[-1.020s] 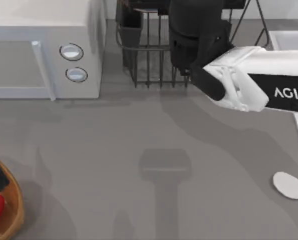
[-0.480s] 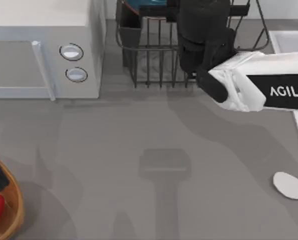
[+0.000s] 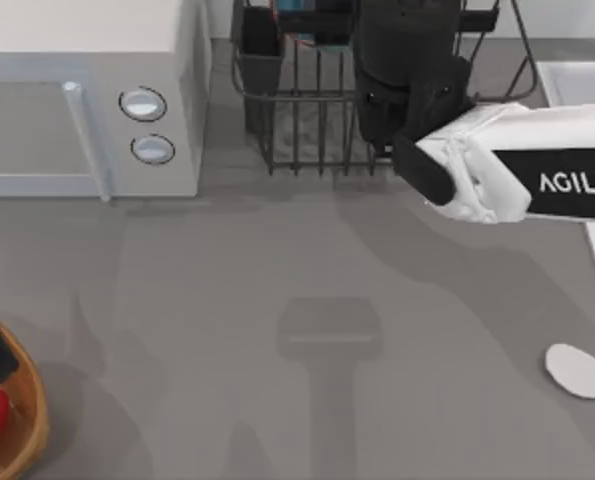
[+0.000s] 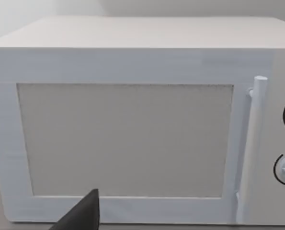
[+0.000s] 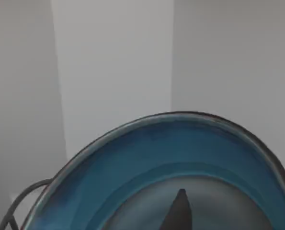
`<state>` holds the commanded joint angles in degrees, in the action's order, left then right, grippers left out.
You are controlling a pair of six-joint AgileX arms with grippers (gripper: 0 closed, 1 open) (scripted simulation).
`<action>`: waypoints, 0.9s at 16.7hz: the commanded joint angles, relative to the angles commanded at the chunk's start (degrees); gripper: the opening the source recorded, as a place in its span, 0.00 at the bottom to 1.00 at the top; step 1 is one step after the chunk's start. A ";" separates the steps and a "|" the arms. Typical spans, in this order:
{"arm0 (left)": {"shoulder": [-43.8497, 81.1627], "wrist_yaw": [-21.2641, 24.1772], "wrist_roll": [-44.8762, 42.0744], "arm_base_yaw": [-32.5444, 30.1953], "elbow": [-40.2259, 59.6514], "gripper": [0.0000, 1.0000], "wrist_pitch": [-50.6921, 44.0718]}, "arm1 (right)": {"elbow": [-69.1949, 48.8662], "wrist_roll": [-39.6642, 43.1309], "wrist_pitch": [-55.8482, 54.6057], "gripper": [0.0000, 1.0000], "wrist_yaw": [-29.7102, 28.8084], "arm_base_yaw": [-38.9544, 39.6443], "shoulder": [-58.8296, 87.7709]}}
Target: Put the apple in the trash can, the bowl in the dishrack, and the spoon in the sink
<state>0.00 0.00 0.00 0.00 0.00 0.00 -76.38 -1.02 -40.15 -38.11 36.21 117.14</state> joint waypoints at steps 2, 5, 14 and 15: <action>0.00 0.00 0.00 0.00 0.00 1.00 0.00 | 0.00 0.00 0.00 0.90 0.00 0.00 0.00; 0.00 0.00 0.00 0.00 0.00 1.00 0.00 | 0.00 0.00 0.00 1.00 0.00 0.00 0.00; 0.00 0.00 0.00 0.00 0.00 1.00 0.00 | 0.51 -0.04 0.08 1.00 0.48 -0.08 -0.45; 0.00 0.00 0.00 0.00 0.00 1.00 0.00 | 1.59 -0.12 0.23 1.00 1.43 -0.49 -1.45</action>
<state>0.00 0.00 0.00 0.00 0.00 0.00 -74.79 -1.14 -39.92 -36.68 35.72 115.70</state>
